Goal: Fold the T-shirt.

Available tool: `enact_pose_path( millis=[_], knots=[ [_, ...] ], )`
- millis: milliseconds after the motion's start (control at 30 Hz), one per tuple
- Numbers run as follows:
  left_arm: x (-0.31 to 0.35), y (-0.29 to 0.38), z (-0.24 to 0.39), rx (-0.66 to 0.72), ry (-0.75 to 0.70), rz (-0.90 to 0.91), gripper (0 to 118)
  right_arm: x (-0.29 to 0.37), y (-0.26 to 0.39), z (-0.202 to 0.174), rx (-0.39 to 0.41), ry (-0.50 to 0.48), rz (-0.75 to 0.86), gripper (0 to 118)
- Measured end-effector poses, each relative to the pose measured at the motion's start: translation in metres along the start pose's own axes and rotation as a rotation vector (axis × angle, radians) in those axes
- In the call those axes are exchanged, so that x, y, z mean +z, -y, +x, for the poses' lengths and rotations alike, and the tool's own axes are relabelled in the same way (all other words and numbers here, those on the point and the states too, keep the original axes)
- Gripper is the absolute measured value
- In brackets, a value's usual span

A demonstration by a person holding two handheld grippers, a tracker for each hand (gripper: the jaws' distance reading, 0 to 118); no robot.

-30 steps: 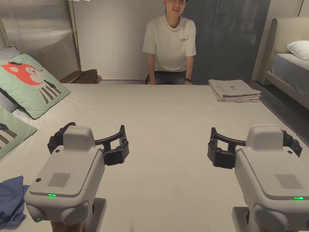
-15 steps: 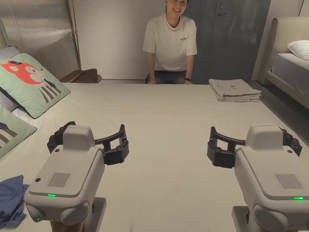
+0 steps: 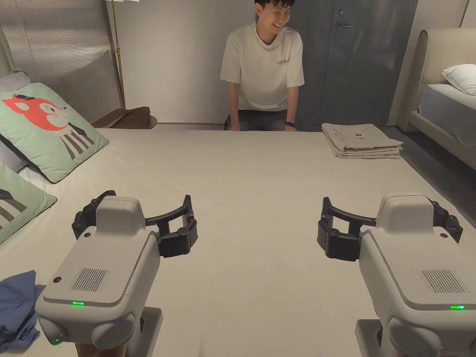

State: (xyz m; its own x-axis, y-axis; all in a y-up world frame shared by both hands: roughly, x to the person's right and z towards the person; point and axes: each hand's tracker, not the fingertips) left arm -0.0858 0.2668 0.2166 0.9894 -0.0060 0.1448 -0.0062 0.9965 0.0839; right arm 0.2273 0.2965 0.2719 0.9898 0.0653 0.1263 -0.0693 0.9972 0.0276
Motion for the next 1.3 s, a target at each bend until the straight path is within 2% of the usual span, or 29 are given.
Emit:
enact_pose_path(
  millis=[533,667,767,867,1000,1100,1133,1167,1300],
  knots=[
    [-0.001,-0.001,0.001,-0.004,0.001,-0.002,111,-0.002,0.000,0.000,-0.011,0.013,-0.025,115],
    [0.000,-0.002,0.000,0.004,0.006,-0.002,111,-0.009,-0.011,-0.001,-0.086,0.033,-0.181,115],
    [0.001,-0.002,0.000,0.001,0.009,0.000,111,-0.015,-0.020,-0.002,-0.168,0.110,-0.342,115],
    [0.002,-0.002,0.001,0.002,0.011,0.003,111,-0.023,-0.026,0.000,-0.207,0.175,-0.496,115],
    [0.002,-0.003,0.002,0.002,0.016,0.005,111,-0.028,-0.025,-0.001,-0.200,0.234,-0.535,115],
    [0.002,-0.004,0.003,0.001,0.018,0.007,111,-0.030,-0.022,0.002,-0.196,0.216,-0.534,115],
    [0.002,-0.004,0.003,0.002,0.018,0.008,111,-0.031,-0.022,0.003,-0.211,0.209,-0.540,115],
    [0.002,-0.004,0.003,0.003,0.019,0.009,111,-0.030,-0.021,0.006,-0.262,0.175,-0.527,115],
    [0.001,-0.004,0.003,-0.004,0.020,0.005,111,-0.029,-0.021,0.005,-0.226,0.178,-0.506,115]
  ],
)
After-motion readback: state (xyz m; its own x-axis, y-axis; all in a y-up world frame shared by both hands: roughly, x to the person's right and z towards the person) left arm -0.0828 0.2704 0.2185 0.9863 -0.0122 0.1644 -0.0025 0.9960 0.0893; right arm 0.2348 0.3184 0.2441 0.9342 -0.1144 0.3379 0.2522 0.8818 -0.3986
